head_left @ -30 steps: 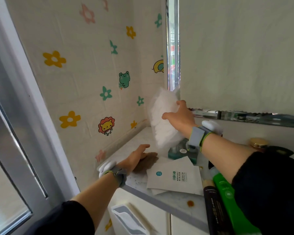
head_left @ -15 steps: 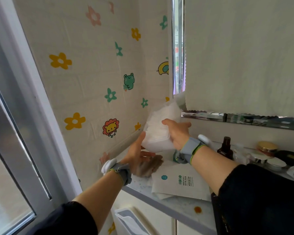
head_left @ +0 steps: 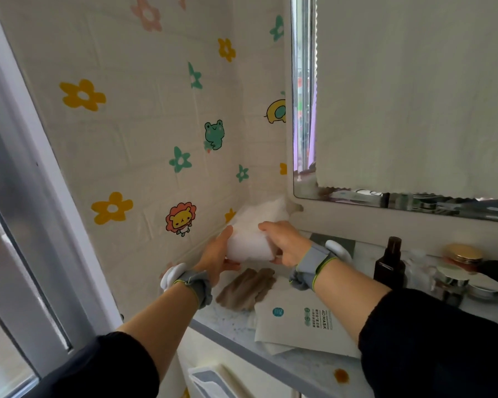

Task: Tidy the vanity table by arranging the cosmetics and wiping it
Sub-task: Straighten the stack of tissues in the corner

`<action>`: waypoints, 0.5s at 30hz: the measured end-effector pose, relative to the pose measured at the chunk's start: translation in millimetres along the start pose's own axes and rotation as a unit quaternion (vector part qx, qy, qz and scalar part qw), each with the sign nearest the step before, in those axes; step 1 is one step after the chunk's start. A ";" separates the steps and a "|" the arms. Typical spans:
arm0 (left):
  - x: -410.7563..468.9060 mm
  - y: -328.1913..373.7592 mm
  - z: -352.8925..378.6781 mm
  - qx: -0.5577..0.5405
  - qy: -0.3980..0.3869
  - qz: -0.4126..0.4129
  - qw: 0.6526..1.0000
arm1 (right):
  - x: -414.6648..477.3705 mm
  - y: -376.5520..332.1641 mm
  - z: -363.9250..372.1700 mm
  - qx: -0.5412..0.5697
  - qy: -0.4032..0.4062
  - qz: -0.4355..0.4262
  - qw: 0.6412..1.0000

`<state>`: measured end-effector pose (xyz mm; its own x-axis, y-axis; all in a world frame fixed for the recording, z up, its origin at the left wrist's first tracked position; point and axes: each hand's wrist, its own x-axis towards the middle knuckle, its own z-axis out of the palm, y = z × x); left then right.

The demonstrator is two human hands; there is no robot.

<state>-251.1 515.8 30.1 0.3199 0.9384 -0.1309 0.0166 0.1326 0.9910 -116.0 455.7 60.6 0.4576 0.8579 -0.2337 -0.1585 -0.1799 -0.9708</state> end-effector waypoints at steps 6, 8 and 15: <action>27.3 -1.8 0.7 0.016 0.050 -0.005 0.999 | 20.5 14.5 10.1 0.012 -0.006 0.021 1.000; 35.3 -3.1 2.1 0.035 0.065 -0.004 0.997 | 25.5 18.4 15.5 0.002 0.006 0.007 1.000; 50.9 -8.6 5.8 0.083 0.105 0.002 0.991 | 37.2 23.7 18.5 0.007 -0.014 -0.003 1.000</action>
<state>-229.5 560.5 15.0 0.1167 0.9868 -0.1127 0.1763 0.0911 0.9801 -118.9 492.3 29.9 0.4336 0.8721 -0.2269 -0.1680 -0.1692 -0.9712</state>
